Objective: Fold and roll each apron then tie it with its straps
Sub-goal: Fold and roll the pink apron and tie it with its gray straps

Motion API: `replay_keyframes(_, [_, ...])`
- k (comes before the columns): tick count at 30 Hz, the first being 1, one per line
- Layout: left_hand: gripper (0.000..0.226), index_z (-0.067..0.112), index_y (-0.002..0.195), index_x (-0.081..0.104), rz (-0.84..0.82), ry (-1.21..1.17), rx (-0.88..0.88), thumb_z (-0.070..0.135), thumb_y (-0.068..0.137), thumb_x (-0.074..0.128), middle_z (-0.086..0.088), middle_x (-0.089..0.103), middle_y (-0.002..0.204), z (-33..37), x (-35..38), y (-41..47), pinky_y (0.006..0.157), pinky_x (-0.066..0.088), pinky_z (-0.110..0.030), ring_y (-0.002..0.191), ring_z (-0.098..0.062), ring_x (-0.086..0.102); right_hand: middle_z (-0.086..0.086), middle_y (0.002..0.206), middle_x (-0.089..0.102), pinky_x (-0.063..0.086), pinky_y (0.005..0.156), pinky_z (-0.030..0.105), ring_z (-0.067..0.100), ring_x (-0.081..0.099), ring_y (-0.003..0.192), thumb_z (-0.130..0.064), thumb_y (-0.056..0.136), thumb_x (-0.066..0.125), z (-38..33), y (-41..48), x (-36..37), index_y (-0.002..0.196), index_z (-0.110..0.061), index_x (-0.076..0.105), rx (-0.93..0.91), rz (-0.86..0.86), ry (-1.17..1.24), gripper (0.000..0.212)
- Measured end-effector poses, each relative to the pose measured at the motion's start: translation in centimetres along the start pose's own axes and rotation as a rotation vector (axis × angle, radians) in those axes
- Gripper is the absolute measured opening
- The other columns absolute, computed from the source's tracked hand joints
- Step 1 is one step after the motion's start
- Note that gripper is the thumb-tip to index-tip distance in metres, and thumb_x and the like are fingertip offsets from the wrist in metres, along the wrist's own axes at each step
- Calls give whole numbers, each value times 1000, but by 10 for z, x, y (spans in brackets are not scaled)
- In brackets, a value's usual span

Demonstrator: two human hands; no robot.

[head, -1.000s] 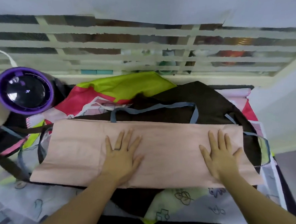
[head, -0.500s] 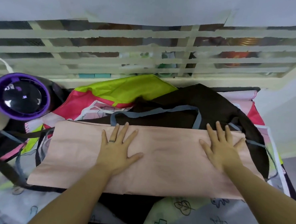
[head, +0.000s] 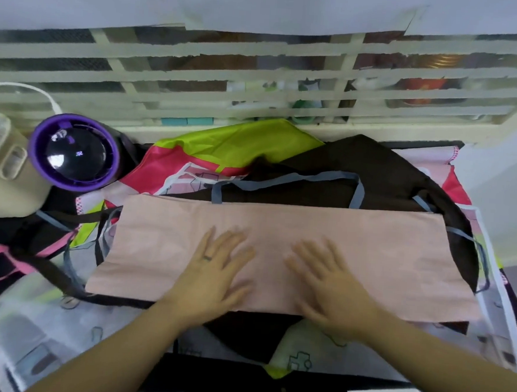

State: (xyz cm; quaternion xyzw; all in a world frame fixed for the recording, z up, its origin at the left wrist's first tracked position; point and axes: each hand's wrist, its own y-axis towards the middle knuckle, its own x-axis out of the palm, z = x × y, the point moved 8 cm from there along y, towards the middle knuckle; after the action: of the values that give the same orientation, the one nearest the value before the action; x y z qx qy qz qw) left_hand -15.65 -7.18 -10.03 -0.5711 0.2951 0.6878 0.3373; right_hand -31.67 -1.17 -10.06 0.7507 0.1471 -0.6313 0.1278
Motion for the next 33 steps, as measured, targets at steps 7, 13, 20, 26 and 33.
replay_keyframes(7, [62,26,141,41,-249,80,-63,37,80,43,-4,40,149,-8,33,-58,109,25,-51,134,-23,37,8,140,51,10,108,53,25,35,131,-24,71,36,-40,-9,46,139,-15,37,-57,-267,-152,68])
replay_keyframes(13, [60,25,131,51,-369,-42,-180,31,73,36,-2,56,135,-22,23,-54,96,44,-43,119,-20,59,0,141,50,13,119,40,20,44,131,-24,70,34,-34,-10,38,140,-20,40,76,-368,-29,71])
replay_keyframes(20, [39,15,131,56,-441,-468,-250,30,104,33,-1,52,137,-17,-9,-24,108,26,-18,122,-18,48,0,157,23,6,117,27,17,22,144,-52,83,28,-54,16,5,151,-18,24,97,-306,130,76])
replay_keyframes(26, [39,25,134,52,-663,-580,-342,39,103,34,15,51,126,-22,-13,-33,94,34,-18,111,-7,48,9,124,58,42,93,31,26,56,114,-4,93,45,-29,29,4,117,-8,59,261,-596,-130,28])
replay_keyframes(33, [57,18,141,44,-961,-525,-478,53,98,34,2,43,145,-29,-10,-42,110,28,-30,132,-19,40,7,110,50,32,80,27,19,45,95,-7,93,50,-19,34,-10,135,-10,47,210,-979,-114,42])
